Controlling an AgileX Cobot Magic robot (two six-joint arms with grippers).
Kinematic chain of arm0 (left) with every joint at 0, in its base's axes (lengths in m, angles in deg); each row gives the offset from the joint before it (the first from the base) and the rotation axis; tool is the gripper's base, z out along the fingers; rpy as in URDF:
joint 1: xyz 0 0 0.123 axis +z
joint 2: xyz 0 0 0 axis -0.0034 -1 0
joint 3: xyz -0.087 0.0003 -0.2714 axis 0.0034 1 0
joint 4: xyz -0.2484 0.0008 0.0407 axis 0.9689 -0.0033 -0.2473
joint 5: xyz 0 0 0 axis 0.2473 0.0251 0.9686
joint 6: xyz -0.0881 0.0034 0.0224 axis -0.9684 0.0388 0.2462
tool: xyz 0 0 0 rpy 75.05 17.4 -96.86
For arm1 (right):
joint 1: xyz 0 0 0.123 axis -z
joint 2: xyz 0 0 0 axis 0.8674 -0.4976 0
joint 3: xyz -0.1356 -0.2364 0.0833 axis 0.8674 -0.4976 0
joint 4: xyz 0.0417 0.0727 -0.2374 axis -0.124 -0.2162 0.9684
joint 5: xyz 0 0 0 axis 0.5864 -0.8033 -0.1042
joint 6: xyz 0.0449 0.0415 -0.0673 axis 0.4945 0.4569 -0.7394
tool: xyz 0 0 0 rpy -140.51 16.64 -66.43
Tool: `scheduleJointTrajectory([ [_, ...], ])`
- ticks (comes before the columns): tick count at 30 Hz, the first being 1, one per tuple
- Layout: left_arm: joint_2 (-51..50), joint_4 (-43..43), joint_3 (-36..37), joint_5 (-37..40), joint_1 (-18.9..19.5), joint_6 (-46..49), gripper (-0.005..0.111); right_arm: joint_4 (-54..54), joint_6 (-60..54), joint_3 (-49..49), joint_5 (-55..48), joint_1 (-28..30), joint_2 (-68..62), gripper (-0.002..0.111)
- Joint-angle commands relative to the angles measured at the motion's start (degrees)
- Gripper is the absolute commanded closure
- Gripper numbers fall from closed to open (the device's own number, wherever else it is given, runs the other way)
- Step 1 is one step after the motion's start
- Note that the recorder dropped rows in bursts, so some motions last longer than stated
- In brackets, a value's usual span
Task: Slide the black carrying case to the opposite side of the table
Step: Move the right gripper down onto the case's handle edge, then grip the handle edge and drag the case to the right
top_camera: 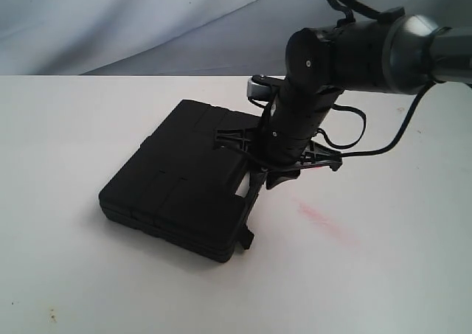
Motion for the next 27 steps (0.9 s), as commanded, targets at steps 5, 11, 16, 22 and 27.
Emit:
scheduleJointTrajectory([
  [5,0.28,0.03,0.23,-0.11,0.27,-0.37,0.106,-0.04,3.56,0.31,2.79,-0.04,-0.86,0.072],
  [11,0.28,0.03,0.23,-0.11,0.27,-0.37,0.106,-0.28,3.90,0.31,3.59,-0.04,-3.87,0.072],
  [16,0.28,0.03,0.23,-0.11,0.27,-0.37,0.106,-0.28,4.04,0.31,5.20,-0.04,-6.57,0.072],
  [22,0.28,0.03,0.23,-0.11,0.27,-0.37,0.106,0.60,4.30,0.31,7.69,-0.04,-8.33,0.072],
  [27,0.28,0.03,0.23,-0.11,0.27,-0.37,0.106,1.89,4.65,0.31,9.36,-0.04,-9.15,0.073],
])
